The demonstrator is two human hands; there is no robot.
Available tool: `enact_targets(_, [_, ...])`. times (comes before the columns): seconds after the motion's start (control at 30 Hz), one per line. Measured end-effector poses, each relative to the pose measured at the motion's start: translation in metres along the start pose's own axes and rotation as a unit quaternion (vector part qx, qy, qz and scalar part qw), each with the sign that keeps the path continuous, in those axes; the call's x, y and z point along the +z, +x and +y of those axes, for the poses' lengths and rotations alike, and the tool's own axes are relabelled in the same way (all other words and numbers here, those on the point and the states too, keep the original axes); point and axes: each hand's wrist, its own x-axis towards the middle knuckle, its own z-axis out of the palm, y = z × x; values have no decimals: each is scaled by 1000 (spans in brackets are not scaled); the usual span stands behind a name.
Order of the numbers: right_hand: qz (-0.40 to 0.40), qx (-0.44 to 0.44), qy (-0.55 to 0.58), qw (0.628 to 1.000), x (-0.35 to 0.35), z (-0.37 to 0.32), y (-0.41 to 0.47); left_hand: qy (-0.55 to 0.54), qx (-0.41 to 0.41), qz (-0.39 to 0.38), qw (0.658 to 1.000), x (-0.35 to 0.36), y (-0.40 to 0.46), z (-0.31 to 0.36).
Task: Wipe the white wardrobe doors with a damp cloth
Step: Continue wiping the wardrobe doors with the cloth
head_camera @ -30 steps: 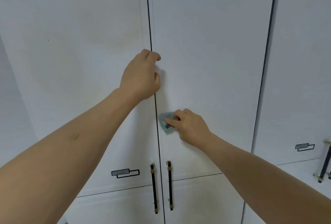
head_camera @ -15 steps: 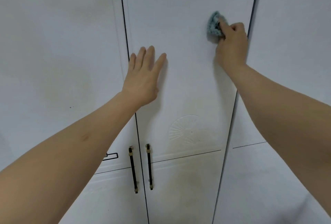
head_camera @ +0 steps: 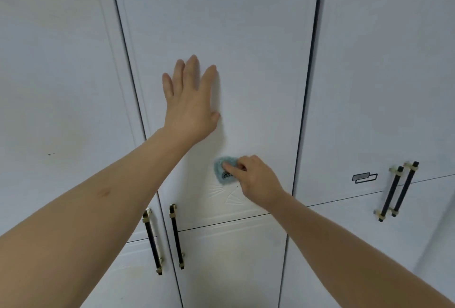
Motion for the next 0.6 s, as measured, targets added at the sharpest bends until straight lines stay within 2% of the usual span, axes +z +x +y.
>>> enact_targets(0.07, [-39,-40,-9,998,-20,25,7,6,-18,3,1000,1,4,6])
enact_targets(0.1, [-33,-34,-17,999,-36,41,13,15,-19,3,1000,3,4,7])
enact_targets(0.17, [44,39,-25,998,-76,75,38,32,-13,2,999,5,4,5])
enact_targets(0.27, [155,194,19,969,-131,112,78,44,-13,3,999,5,2,5])
enact_targets(0.4, [197,217,25,956,-132,115,85,33,-24,8,999,11,1,20])
enact_targets(0.5, [175,210,-32,961,-87,108,34,35,10,22,999,19,-2,31])
enact_targets(0.6, [91,156,-50,982,-43,101,-43,25,17,25,999,24,-3,39])
